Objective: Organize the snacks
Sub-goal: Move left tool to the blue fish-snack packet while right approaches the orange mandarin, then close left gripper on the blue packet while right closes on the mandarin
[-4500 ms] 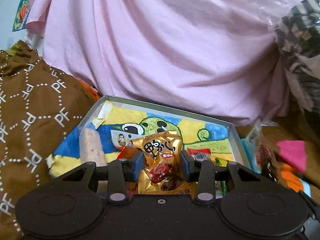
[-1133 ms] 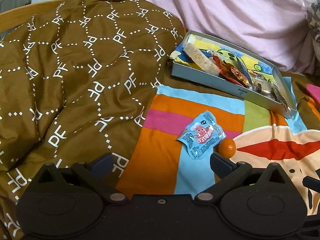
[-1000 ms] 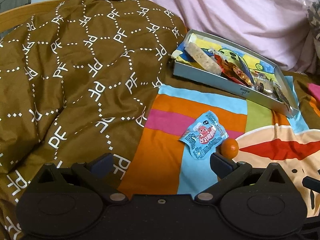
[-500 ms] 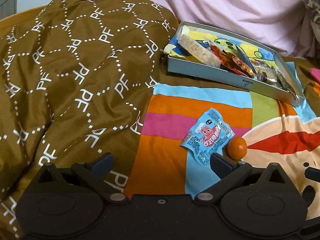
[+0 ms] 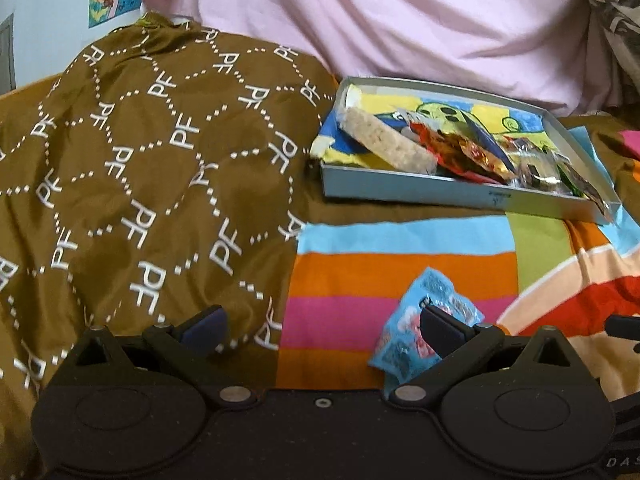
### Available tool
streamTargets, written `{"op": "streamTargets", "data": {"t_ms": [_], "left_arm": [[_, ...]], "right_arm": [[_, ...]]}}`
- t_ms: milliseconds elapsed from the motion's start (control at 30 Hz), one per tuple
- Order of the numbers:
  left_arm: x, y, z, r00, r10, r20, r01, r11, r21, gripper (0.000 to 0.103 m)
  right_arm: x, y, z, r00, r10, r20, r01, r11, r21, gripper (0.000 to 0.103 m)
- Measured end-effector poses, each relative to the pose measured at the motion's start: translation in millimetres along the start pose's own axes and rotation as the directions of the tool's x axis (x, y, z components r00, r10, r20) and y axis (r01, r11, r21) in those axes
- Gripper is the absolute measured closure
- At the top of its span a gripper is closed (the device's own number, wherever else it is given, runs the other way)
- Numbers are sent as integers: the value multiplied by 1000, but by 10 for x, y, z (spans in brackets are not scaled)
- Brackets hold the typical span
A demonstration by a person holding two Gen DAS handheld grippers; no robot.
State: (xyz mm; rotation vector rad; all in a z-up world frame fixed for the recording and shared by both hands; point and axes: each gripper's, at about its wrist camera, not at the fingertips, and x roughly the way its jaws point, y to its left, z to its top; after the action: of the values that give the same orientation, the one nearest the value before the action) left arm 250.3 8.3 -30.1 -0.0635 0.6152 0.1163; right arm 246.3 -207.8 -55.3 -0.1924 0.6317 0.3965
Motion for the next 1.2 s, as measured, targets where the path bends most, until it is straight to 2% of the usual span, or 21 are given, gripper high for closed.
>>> {"op": "streamTargets", "data": {"t_ms": [167,433,567,767,1000,1067,1200], "left_arm": [[59,13,60,1000,-2,5,2,1000,21,1],[139,-31,75,998,-64,-3,64,995,83,1],[206,-81,64,997,-76,-14,77,992,96,1],[292,-113,62,996,-84,-27,86,992,95,1],[357,-113,42,996,-77,-39,80,992,95,1],[370,-114,35,996,-77,-43,80,992,97,1],[384,-124,25,996,-77,-47,81,991,102,1]], "right_arm": [[151,24,39,1000,17,26,-16,999,-43,0],[251,236,55,993,107,51,-98,982,-163,0],[308,323,26,994,92,52,-79,974,-214,1],[396,328,27,996,77,53,-64,974,-219,6],[466,320,34,997,58,55,-44,976,-214,17],[481,314,39,997,59,50,-47,976,-211,23],[495,294,44,997,72,32,-64,977,-202,43]]}}
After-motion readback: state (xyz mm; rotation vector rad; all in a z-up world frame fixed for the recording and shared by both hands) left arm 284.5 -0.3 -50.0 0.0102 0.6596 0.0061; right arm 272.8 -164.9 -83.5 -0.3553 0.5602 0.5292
